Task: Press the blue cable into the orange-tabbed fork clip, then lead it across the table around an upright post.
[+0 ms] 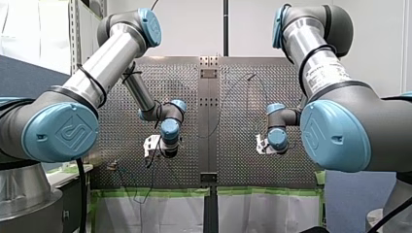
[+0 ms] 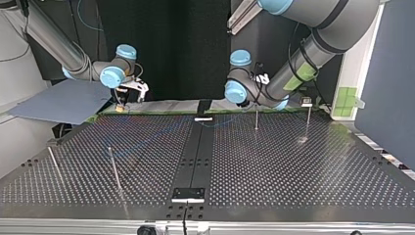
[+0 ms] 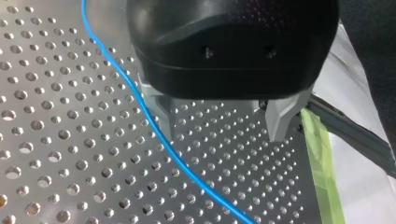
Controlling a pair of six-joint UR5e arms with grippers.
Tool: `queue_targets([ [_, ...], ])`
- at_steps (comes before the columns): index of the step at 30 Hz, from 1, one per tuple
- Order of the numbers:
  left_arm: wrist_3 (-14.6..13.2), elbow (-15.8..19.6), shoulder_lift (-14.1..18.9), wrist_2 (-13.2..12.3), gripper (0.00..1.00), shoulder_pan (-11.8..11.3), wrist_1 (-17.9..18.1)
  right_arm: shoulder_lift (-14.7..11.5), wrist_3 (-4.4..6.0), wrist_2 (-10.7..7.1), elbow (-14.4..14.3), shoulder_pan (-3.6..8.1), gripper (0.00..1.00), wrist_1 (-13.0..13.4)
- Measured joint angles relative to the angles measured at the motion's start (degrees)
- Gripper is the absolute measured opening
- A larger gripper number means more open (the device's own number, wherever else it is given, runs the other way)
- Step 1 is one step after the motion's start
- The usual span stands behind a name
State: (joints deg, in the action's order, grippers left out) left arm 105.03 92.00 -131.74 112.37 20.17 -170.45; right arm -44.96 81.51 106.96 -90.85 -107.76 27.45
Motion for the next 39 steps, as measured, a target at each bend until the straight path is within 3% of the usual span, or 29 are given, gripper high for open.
queue_targets([
  [10,-0.1,0.0,0.0,-0.1,0.95,0.1,0.0,1.0,-0.21,-0.17,-0.2,0.91,0.00,0.8],
  [21,-0.4,0.0,0.0,-0.7,0.95,0.4,0.0,3.7,-0.29,-0.27,-0.2,1.69,0.00,1.7],
  [32,-1.0,0.0,0.3,-5.4,0.95,1.7,0.8,3.7,-0.38,-0.32,-0.1,1.72,0.00,1.8],
  [39,-0.9,0.0,1.9,-9.3,0.95,3.1,-2.0,3.7,-0.46,-0.28,-0.1,1.72,0.00,1.8],
])
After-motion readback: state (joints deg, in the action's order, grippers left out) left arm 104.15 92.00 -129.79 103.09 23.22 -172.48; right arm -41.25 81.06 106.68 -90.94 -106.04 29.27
